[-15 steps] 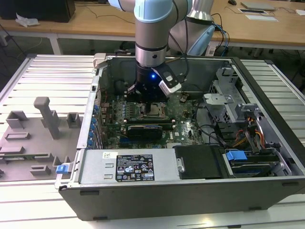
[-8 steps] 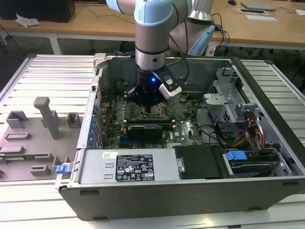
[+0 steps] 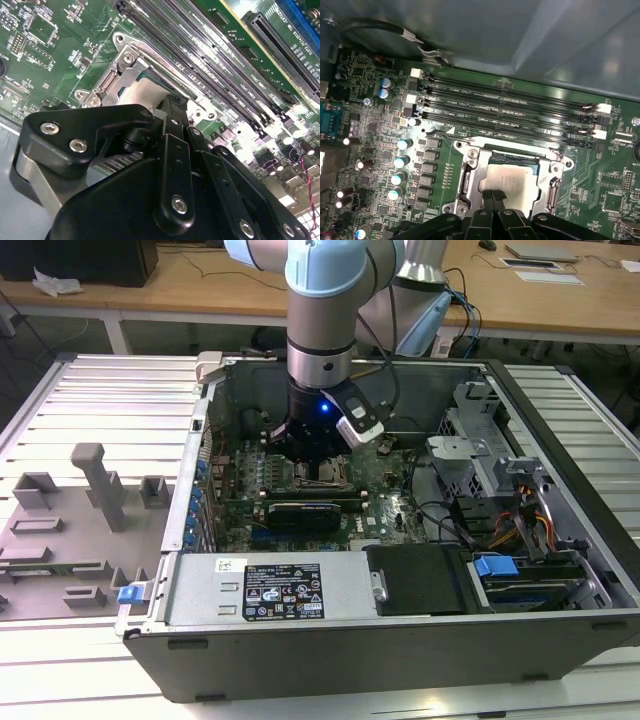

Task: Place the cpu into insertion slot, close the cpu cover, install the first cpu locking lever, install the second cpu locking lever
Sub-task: 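Close the cpu cover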

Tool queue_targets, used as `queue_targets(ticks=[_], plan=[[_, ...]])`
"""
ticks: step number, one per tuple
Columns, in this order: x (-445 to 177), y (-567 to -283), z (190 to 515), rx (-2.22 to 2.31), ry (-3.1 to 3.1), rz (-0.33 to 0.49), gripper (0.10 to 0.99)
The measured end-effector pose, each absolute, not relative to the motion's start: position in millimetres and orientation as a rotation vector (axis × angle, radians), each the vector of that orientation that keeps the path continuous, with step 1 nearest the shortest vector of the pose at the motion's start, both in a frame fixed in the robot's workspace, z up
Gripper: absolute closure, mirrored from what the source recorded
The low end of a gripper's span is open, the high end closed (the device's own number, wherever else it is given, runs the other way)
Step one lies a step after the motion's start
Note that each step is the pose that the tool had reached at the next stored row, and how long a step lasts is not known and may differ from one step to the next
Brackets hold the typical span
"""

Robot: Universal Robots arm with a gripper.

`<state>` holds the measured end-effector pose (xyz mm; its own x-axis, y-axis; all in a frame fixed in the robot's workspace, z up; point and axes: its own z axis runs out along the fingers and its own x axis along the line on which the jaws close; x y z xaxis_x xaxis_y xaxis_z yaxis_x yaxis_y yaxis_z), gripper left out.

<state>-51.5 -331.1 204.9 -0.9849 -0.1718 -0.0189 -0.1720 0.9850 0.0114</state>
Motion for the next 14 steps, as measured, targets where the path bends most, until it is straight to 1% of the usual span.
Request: queue_targets(ticks=[14], plan=[[-47.3,-330.9,208.9,-0.27,3.112,0.022,0.98]])
